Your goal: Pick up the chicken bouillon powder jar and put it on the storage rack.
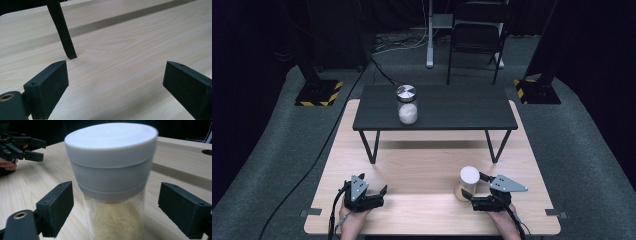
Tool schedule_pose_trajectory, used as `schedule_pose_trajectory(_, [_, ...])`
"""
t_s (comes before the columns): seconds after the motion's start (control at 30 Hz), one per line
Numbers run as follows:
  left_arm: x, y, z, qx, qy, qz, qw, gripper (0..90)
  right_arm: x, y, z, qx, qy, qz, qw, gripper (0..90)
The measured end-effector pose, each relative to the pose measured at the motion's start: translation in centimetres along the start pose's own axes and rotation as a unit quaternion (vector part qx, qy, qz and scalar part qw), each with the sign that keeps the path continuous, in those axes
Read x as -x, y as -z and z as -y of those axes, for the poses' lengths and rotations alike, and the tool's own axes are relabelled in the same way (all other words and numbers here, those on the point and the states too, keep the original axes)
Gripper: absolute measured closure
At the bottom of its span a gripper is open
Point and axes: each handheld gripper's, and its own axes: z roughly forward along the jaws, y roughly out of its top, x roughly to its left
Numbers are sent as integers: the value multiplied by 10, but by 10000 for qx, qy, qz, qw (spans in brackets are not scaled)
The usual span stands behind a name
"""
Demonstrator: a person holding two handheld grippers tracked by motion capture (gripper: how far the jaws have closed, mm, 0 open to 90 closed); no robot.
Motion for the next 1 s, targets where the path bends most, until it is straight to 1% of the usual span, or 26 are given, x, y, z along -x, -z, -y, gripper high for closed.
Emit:
schedule_pose_trajectory(0.2, [0, 0, 0, -2, 11, 3, 10000, 59, -3, -10, -2, -119, -29, 60, 9999, 188])
schedule_pose_trajectory(0.3, [0, 0, 0, 0, 8, 3, 10000, 58, -6, -12, -2, -106, 40, 137, 9998, 278])
schedule_pose_trajectory(0.33, [0, 0, 0, -1, 7, 2, 10000, 59, -5, -12, -2, -98, 62, 81, 9999, 310])
schedule_pose_trajectory(0.4, [0, 0, 0, -3, 8, 4, 10000, 59, -10, -12, -4, -133, 187, 171, 9996, 314])
schedule_pose_trajectory(0.67, [0, 0, 0, -13, 12, 7, 10000, 59, -15, -12, -12, -249, 151, 350, 9990, 318])
schedule_pose_trajectory(0.87, [-1, 0, -1, -26, 4, 7, 10000, 59, -12, -6, -24, -208, 132, 299, 9993, 319])
schedule_pose_trajectory(0.93, [0, 0, -1, -23, 8, 7, 10000, 59, -10, -4, -31, -175, 63, 247, 9995, 319])
schedule_pose_trajectory(1.0, [0, 0, -1, -21, -1, 6, 10000, 59, -9, -1, -38, -151, 64, 236, 9996, 318])
